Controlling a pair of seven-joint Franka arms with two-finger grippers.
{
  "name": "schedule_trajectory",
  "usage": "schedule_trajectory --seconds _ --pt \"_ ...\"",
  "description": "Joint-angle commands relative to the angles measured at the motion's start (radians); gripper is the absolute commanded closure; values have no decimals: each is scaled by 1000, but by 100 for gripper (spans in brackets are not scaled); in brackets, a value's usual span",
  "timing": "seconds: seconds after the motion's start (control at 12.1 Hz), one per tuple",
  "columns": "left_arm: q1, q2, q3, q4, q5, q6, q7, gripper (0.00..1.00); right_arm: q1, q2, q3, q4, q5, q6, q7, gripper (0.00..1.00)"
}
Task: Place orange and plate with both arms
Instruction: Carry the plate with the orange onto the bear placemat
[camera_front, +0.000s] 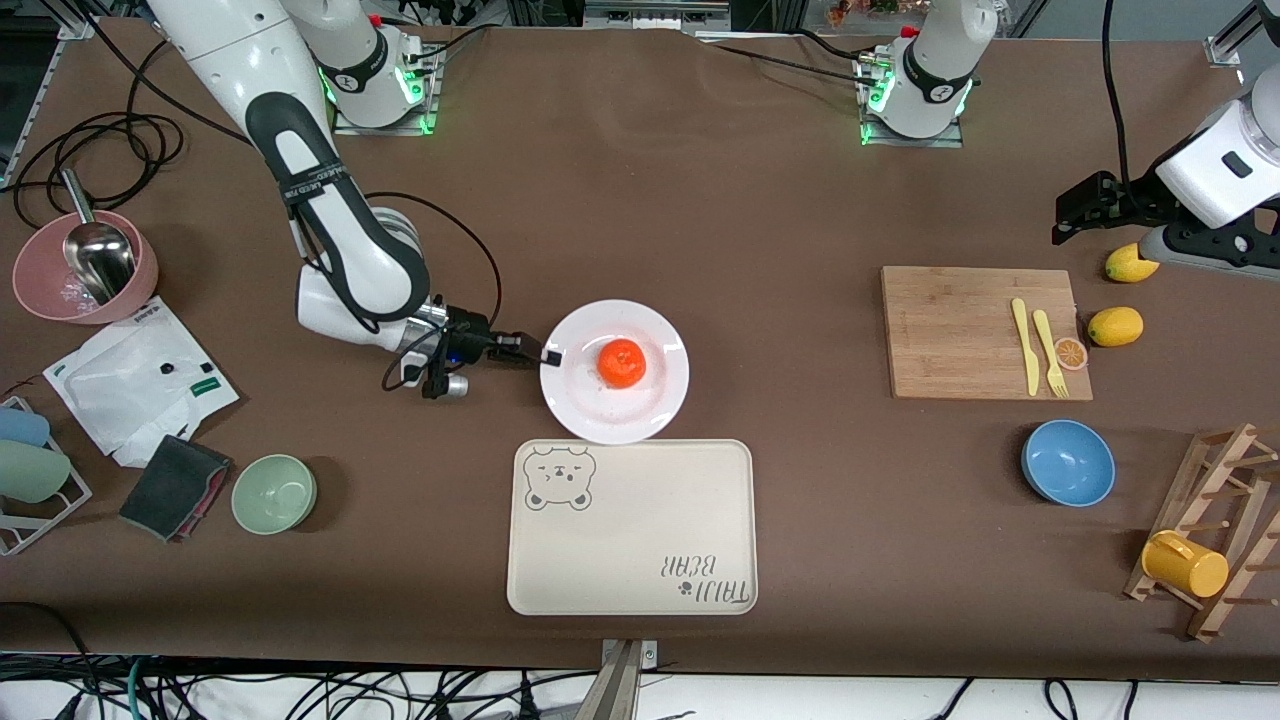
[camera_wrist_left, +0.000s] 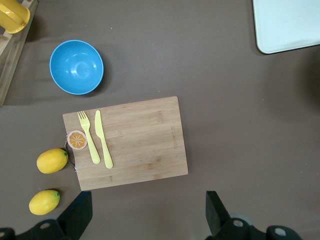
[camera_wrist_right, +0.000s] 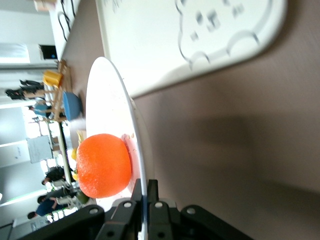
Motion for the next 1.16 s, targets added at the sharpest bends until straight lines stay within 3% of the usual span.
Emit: schedule_trajectory --seconds 0.0,0.41,0.75,1.08 --pt "2 13 1 28 -16 -16 7 0 7 136 5 208 -12 4 92 100" --pt "2 13 1 28 -16 -16 7 0 40 376 5 583 -242 16 386 100" --pt "2 13 1 28 -16 -16 7 0 67 498 4 733 -300 70 394 100" --pt "2 13 1 28 -16 -16 7 0 80 531 2 743 -305 94 391 100"
